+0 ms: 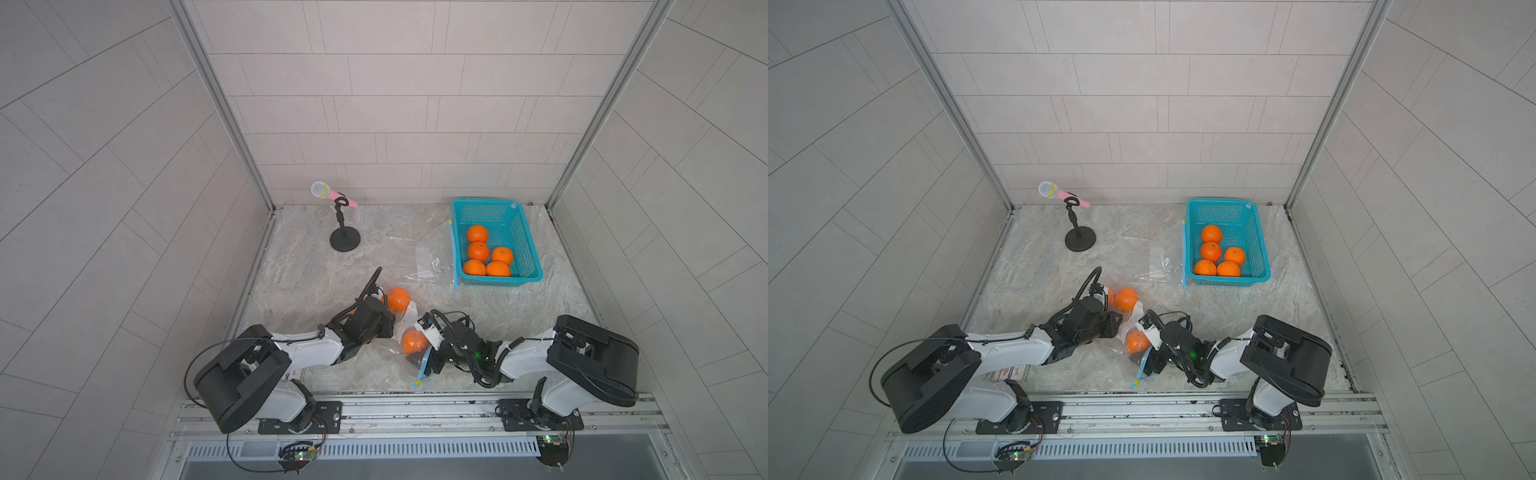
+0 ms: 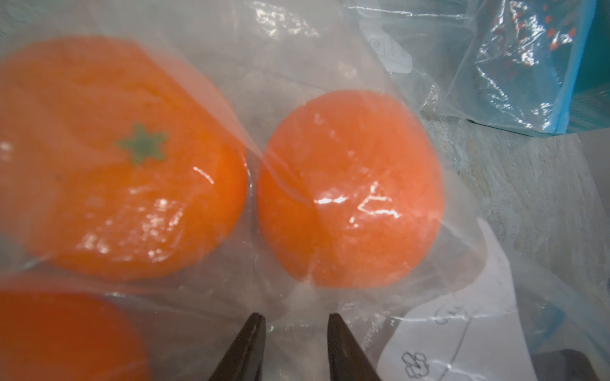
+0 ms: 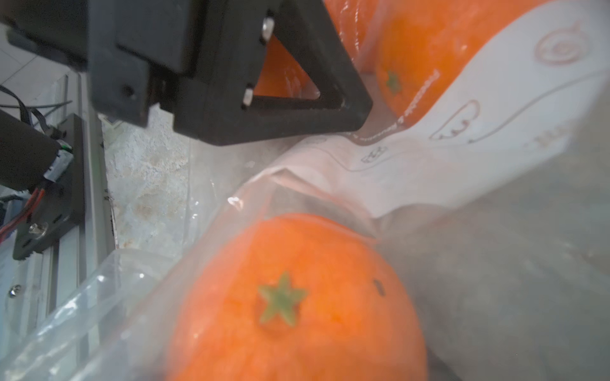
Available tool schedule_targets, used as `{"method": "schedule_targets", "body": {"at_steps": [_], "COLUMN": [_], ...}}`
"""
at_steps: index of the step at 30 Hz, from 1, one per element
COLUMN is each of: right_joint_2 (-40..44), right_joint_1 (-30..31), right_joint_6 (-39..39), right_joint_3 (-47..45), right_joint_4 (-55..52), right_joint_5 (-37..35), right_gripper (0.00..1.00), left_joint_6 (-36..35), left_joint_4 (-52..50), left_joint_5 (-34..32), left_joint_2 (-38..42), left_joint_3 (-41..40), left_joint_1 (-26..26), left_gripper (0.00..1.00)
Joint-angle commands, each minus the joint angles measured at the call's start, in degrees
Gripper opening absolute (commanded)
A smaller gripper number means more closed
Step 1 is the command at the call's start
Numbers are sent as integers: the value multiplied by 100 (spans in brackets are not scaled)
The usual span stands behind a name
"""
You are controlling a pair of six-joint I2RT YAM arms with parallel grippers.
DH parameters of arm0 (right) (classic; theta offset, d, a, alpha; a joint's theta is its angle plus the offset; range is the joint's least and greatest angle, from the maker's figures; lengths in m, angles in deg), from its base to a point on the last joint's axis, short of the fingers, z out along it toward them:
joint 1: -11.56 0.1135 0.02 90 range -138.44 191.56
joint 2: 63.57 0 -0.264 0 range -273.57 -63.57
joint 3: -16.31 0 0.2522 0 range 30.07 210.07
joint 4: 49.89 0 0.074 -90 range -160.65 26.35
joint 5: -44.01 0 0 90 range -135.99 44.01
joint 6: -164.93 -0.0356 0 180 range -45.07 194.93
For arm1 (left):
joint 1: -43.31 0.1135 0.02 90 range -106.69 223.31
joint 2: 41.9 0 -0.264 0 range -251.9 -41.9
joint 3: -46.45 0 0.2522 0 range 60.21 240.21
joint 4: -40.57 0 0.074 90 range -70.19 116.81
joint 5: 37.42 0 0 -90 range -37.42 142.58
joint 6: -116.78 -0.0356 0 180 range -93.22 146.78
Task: Open the zip-top bag and take out the orange
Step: Pick up the orange from the zipper food storage bag.
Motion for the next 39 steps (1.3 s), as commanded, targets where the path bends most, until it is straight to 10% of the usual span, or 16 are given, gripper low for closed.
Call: {"method": "schedule_targets", "body": {"at_steps": [1, 19, 27, 39], "right_joint_2": [9, 2972, 5313, 3849], "right_joint_1": [34, 11, -329, -2721], "right_joint_6": [-9, -978, -1433, -724], "right_joint_3": [0, -437, 441, 2932], "right_joint_4": [-35, -2757, -6090, -7586], "right_joint_5": [11, -381, -780, -372], "right_gripper": [70, 60, 58, 57], "left_joint_6": [-55, -44, -243, -530], "left_joint_4": [-315, -220, -701, -980], "left_joint_5": [-64, -186, -49, 340], "left_joint_2": [88, -348, 296, 631], "left_joint_3": [-54, 226, 844, 1928], "left_joint_1": [38, 49, 55, -155], "left_gripper": [38, 41, 56, 76]}}
